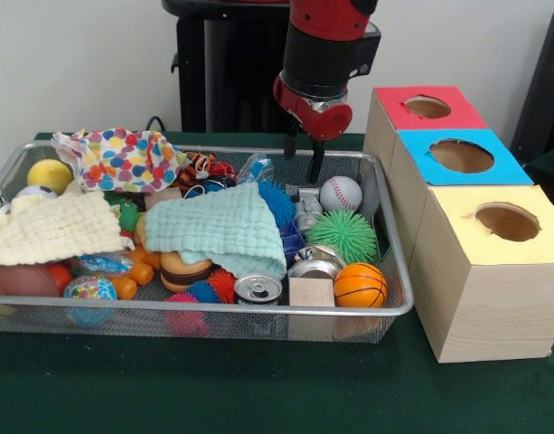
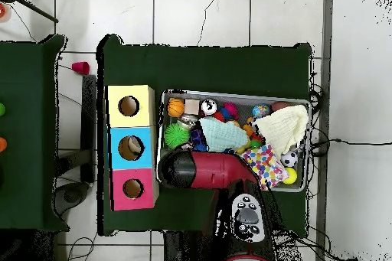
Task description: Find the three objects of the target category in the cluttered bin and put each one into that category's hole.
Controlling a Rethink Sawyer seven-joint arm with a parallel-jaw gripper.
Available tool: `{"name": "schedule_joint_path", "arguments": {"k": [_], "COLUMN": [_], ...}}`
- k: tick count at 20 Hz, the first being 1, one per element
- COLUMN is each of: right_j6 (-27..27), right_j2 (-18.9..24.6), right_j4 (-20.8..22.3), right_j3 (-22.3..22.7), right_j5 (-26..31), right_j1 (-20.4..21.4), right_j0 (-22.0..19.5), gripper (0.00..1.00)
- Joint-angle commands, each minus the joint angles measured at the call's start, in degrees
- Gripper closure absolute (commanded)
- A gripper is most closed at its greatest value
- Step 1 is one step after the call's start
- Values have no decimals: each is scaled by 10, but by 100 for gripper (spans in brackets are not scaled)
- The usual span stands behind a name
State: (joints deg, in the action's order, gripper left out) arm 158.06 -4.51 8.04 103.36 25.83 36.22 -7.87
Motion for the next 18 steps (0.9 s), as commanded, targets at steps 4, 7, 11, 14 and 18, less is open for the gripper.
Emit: {"name": "schedule_joint_path", "arguments": {"k": [4, 7, 11, 14, 18], "right_j6": [-151, -143, -138, -139, -116], "right_j2": [92, 96, 101, 105, 110], "right_j4": [104, 127, 159, 184, 206], "right_j3": [5, 17, 39, 51, 63], "right_j5": [16, 8, 1, -4, -13], "right_j1": [2, 0, 10, 10, -7], "right_j0": [-52, -69, -101, -128, -145], "gripper": [0, 0, 0, 0, 0]}}
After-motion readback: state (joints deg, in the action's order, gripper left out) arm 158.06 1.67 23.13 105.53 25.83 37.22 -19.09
